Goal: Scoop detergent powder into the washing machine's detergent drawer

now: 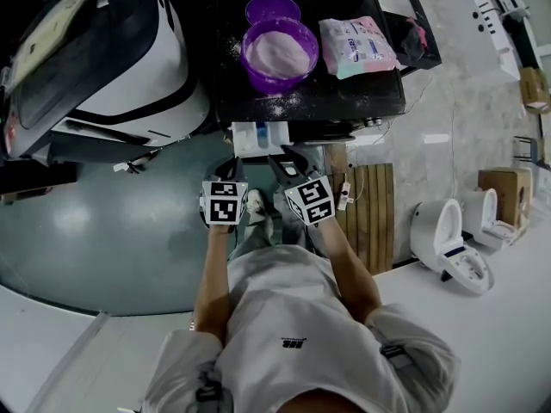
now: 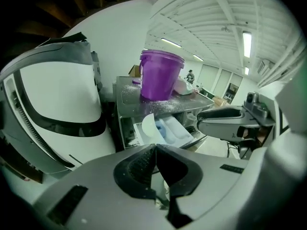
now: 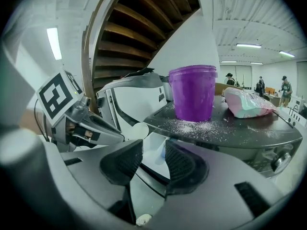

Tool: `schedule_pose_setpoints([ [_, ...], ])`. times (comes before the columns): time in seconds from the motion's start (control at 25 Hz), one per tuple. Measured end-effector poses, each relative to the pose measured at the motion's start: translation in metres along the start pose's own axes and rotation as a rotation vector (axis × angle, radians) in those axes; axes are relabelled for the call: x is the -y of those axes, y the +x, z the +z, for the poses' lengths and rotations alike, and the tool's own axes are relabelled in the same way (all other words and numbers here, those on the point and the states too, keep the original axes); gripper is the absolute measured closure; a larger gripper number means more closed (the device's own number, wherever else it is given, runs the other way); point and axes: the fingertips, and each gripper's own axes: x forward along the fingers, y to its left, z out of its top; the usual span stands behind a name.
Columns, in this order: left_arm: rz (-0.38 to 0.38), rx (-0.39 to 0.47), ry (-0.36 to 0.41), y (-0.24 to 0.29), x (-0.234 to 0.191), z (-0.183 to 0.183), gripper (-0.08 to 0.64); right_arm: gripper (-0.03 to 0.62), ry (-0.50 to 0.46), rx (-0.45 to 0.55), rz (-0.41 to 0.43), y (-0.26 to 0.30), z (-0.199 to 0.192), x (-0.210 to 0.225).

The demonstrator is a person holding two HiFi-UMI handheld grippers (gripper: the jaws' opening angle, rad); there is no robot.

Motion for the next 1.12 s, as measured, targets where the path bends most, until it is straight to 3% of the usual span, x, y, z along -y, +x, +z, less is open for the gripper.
schedule_pose_setpoints([
  [0.24,0.044,-0.040,0.067,0.008,-0.001,-0.004,0.545,0.445,-0.004,-0.017,0.008,0.007,-0.004,-0.001],
  [0.72,0.161,-0.110,0.344,0.014,0.003,-0.008,0.545,0.445,-0.002,-0.027,0.016,0.014,-0.008,0.000],
  [1.12,0.260,-0.166,0.528,0.013,0.004,-0.010,0.545,0.445,0.006,-0.026,0.012,0.014,-0.009,0.001],
])
